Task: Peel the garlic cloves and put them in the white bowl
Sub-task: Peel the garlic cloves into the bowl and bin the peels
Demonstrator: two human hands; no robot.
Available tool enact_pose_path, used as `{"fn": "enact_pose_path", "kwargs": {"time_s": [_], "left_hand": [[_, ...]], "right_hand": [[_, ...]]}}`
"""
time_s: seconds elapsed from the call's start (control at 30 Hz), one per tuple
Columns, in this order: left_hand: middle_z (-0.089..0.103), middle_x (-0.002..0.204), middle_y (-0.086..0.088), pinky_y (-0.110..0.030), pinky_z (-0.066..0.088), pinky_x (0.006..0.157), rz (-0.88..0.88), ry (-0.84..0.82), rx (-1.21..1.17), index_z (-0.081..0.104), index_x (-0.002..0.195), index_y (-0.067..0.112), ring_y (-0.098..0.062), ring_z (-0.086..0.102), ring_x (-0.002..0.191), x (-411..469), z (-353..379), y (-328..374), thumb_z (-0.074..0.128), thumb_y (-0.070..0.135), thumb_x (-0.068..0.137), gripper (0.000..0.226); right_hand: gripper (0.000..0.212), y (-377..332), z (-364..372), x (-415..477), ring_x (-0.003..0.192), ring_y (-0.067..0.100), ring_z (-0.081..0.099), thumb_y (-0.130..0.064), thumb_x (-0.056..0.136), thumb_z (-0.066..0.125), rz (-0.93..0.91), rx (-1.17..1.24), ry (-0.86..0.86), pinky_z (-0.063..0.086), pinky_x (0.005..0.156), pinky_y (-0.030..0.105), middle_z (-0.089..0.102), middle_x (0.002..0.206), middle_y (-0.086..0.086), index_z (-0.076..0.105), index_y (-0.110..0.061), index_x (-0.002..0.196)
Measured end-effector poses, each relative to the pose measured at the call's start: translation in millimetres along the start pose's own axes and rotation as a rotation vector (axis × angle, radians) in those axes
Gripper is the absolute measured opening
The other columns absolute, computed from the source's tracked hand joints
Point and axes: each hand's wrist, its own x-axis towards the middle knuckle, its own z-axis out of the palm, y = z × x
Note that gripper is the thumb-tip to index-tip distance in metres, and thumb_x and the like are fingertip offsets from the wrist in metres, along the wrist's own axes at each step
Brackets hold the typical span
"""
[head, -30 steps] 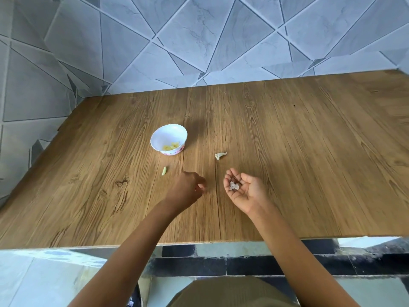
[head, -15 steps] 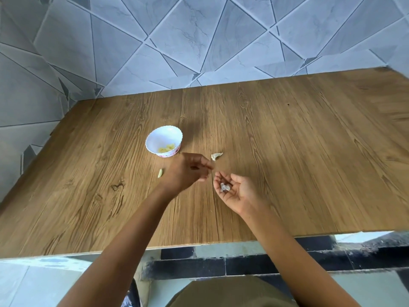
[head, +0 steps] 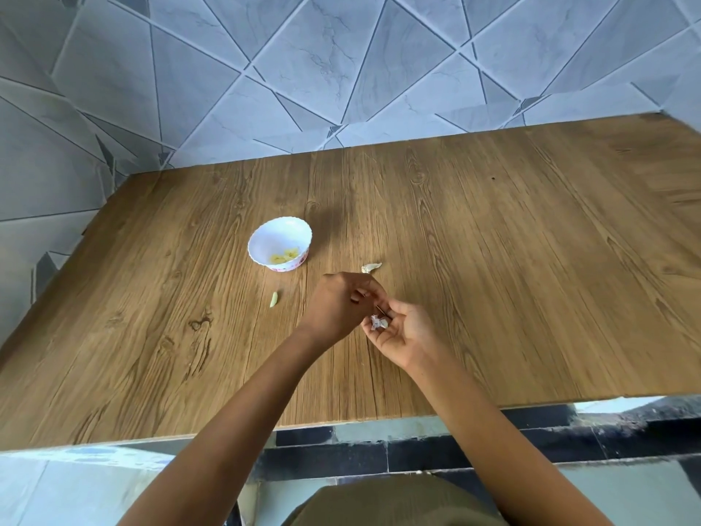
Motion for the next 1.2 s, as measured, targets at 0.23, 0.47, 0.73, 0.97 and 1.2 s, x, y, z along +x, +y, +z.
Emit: {"fn": "enact_pose_path", "kwargs": {"time_s": [0.23,0.47,0.73,0.97,1.2], "left_hand": [[0.065,0.077,0.017,-0.01,0.048,0.069,-0.058,0.152,-0.044,0.072,0.084,0.011,0.003,0.064,0.073,-6,-12,-18,0.056,-0.01,0.08,0.026],[0.069,0.087,0.013,-0.01,0.047,0.074,-0.289,0.27,-0.15,0.072,0.089,0.021,0.0,0.064,0.078,-34,-22,-60,0.061,0.0,0.083,0.025],[0.064,0.119,0.006,-0.016,0.043,0.092,-0.294,0.415,-0.022,0.065,0.118,0.013,-0.006,0.058,0.105,-72,-39,-85,0.068,0.008,0.083,0.035],[0.062,0.122,0.009,-0.018,0.04,0.095,-0.519,0.662,0.072,0.064,0.12,0.018,-0.005,0.057,0.107,-140,-46,-75,0.068,0.016,0.085,0.035],[0.063,0.121,0.006,-0.025,0.045,0.093,-0.82,0.926,0.072,0.065,0.115,0.023,-0.014,0.059,0.105,-221,-44,-66,0.067,0.015,0.085,0.032]], "right_hand": [[0.027,2,-3,-1,0.079,0.025,0.059,-0.01,0.098,0.039,0.001,0.033,-0.021,0.051,0.074,0.031,0.062,0.086,0.018,0.06,0.006,0.091],[0.031,-1,-9,-5,0.079,0.023,0.059,-0.012,0.098,0.038,-0.075,-0.012,-0.023,0.056,0.067,0.03,0.063,0.084,0.018,0.062,0.006,0.091],[0.033,21,12,4,0.089,0.025,0.062,-0.015,0.099,0.037,-0.065,-0.181,-0.07,0.054,0.075,0.032,0.068,0.09,0.018,0.063,0.005,0.096],[0.035,60,42,8,0.083,0.023,0.06,-0.018,0.101,0.033,0.194,-0.366,-0.177,0.056,0.068,0.027,0.065,0.09,0.016,0.06,0.003,0.095],[0.034,138,56,4,0.082,0.023,0.059,-0.016,0.1,0.031,0.51,-0.574,-0.32,0.056,0.065,0.027,0.063,0.092,0.016,0.059,0.003,0.095]]}}
